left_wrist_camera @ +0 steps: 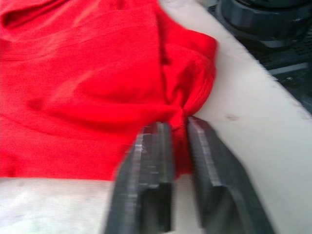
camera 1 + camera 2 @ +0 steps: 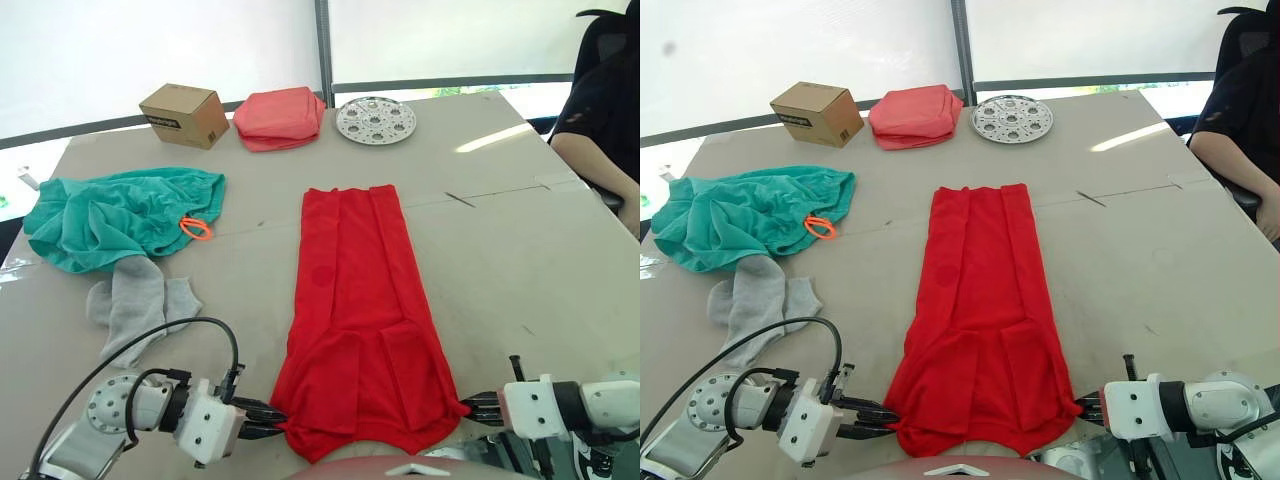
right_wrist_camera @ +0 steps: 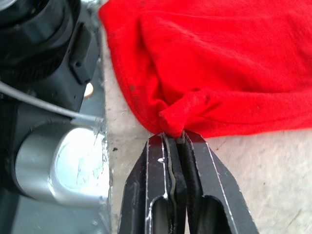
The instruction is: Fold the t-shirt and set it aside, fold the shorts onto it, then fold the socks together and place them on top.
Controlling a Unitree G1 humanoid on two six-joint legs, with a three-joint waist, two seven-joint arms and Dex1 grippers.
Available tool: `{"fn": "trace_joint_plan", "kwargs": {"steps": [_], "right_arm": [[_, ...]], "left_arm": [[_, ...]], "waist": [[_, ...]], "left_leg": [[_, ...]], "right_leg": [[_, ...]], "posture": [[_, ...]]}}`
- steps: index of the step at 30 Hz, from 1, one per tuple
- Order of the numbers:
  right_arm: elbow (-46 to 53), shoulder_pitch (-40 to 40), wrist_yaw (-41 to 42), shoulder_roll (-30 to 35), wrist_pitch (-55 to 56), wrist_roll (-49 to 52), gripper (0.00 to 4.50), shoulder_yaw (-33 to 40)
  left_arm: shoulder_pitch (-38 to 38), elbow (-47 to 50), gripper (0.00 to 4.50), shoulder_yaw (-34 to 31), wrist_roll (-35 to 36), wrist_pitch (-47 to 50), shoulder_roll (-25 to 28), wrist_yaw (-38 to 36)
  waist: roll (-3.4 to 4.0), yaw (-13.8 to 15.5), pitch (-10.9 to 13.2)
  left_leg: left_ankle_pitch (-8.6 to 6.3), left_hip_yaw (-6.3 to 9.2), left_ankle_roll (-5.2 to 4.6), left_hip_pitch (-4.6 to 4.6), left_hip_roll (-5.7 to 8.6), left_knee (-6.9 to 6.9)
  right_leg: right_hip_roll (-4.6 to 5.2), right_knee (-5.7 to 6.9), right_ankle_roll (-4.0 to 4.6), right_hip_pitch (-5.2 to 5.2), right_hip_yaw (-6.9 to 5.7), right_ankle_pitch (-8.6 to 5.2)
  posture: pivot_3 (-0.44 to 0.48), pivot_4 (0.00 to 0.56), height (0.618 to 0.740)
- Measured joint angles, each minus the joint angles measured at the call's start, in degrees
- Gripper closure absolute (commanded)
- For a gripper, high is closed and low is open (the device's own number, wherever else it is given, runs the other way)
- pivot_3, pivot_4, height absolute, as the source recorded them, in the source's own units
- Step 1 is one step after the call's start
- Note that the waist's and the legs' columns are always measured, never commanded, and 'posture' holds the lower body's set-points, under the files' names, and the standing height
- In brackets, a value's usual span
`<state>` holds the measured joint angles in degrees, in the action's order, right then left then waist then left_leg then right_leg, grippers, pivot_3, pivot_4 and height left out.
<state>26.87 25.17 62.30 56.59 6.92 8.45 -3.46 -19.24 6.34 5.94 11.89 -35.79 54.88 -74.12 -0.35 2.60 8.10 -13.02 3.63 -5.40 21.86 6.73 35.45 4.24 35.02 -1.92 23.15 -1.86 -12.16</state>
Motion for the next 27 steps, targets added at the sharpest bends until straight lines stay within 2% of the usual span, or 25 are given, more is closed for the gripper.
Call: {"fn": "trace_joint_plan", "kwargs": {"steps": [1, 4, 6, 11, 16, 22, 25, 27], "right_arm": [[0.35, 0.29, -0.15, -0.17, -1.40, 1.07, 4.50, 0.31], [3.77, 1.60, -1.03, -0.34, -14.75, 11.72, 4.50, 4.63], [4.21, 1.52, -1.65, -0.52, -18.20, 14.28, 4.50, 5.53], [4.82, 0.11, -3.40, -1.06, -30.57, 23.47, 4.50, 9.50], [4.86, -0.53, -4.23, -1.55, -34.18, 25.17, 4.50, 11.07], [4.37, -3.57, -5.13, -2.81, -33.63, 23.87, 4.50, 11.40], [2.31, -4.66, -3.18, -1.20, -23.93, 15.23, 3.56, 9.55], [0.21, -4.71, -2.17, -0.63, -15.19, 8.38, 2.70, 6.55]], "left_arm": [[-0.06, 0.24, 4.48, 0.09, 0.61, 1.07, 0.01, 0.00], [0.02, 2.54, 4.48, 0.91, 5.54, 10.99, -0.05, 0.26], [0.09, 3.22, 4.48, 0.92, 7.12, 13.76, -0.04, 0.35], [0.40, 9.15, 4.48, 0.82, 16.50, 28.55, 1.00, -0.72], [0.80, 10.41, 4.48, -0.04, 19.64, 34.31, 1.45, -2.39], [5.67, 9.76, 4.48, -0.93, 21.85, 40.47, 0.38, -3.97], [7.78, 7.02, 4.50, -0.94, 19.92, 39.38, -1.47, -4.45], [7.72, 5.17, 4.50, -0.84, 18.15, 37.23, -2.42, -5.30]], "waist": [[0.01, -0.02, 0.00], [-0.05, -0.04, 0.03], [-0.13, -0.09, 0.06], [-0.34, -0.36, 0.19], [-0.32, -0.31, 0.21], [-0.30, -0.30, 0.22], [-0.31, -0.28, 0.22], [-0.37, -0.27, 0.18]], "left_leg": [[0.00, 0.00, 0.00, 0.00, 0.00, 0.00], [0.00, 0.02, 0.00, 0.01, 0.00, 0.00], [0.00, 0.04, -0.01, 0.01, 0.00, -0.01], [-0.04, 0.04, -0.06, 0.03, 0.00, -0.01], [-0.05, 0.04, -0.07, 0.04, 0.00, -0.02], [-0.05, 0.01, -0.07, 0.06, 0.00, 0.00], [-0.05, 0.01, -0.07, 0.07, 0.00, 0.00], [-0.06, 0.02, -0.07, 0.06, 0.00, -0.02]], "right_leg": [[0.00, 0.00, 0.00, 0.00, 0.00, 0.00], [-0.01, 0.04, 0.00, 0.02, -0.01, 0.00], [-0.01, 0.04, 0.00, 0.02, -0.01, 0.00], [-0.01, -0.01, 0.00, 0.03, -0.01, 0.00], [0.00, -0.03, 0.00, 0.03, -0.02, 0.00], [0.01, -0.08, 0.00, 0.03, -0.01, 0.00], [0.01, -0.11, 0.00, 0.03, -0.05, 0.01], [0.01, -0.13, 0.01, 0.04, -0.10, 0.01]], "posture": [[0.000, 0.150, 0.740], [0.000, 0.150, 0.740], [0.000, 0.150, 0.740], [0.000, 0.150, 0.740], [0.000, 0.150, 0.740], [0.000, 0.150, 0.740], [0.000, 0.150, 0.740], [0.000, 0.150, 0.740]]}}
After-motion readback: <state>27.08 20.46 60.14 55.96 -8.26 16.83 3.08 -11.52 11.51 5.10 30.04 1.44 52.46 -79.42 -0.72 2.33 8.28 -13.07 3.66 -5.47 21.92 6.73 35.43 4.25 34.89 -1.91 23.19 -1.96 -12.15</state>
